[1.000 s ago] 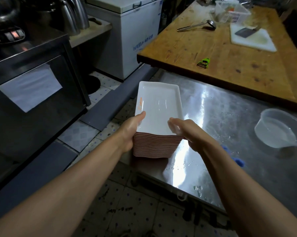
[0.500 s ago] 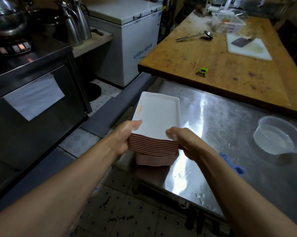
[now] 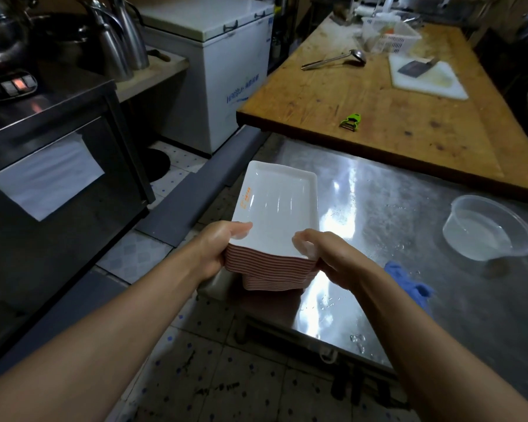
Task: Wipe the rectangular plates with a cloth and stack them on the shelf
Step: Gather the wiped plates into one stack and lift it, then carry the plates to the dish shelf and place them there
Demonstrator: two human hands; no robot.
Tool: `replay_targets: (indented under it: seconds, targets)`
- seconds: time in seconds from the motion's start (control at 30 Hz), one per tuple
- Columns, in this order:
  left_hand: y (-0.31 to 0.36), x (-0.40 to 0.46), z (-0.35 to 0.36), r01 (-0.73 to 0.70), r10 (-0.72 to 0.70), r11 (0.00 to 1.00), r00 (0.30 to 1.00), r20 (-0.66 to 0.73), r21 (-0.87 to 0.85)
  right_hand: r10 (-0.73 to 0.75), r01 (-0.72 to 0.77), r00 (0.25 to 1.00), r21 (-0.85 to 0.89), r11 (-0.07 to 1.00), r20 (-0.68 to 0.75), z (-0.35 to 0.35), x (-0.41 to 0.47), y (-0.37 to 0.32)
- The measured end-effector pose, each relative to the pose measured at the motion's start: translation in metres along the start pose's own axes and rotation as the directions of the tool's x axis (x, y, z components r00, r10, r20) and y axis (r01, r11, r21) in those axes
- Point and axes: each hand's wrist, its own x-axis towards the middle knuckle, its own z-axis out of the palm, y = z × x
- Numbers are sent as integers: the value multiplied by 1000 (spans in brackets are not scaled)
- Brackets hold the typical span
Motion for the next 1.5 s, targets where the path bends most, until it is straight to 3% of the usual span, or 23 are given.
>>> replay_targets:
  seconds: [0.33, 0.57, 0.9, 1.2, 1.5]
  targets:
    - [5, 6, -7, 45, -48, 993, 999, 25, 107, -133, 122, 990, 213, 970, 38, -8, 25, -1]
    - [12, 24, -4, 37, -36, 998, 999, 18, -52, -212, 189, 970, 177, 966, 123, -16, 28, 7]
    - [1, 25, 5, -100, 92, 979, 994, -53, -180, -275, 259, 960, 221, 940, 45, -4, 28, 6]
    - [40, -26, 14, -235, 222, 936, 972, -80, -262, -368, 321, 920, 278, 905, 136, -4, -14, -61]
    - [92, -110, 17, -337, 310, 890, 941, -135, -307, -445, 405, 865, 198, 892, 234, 13, -75, -138]
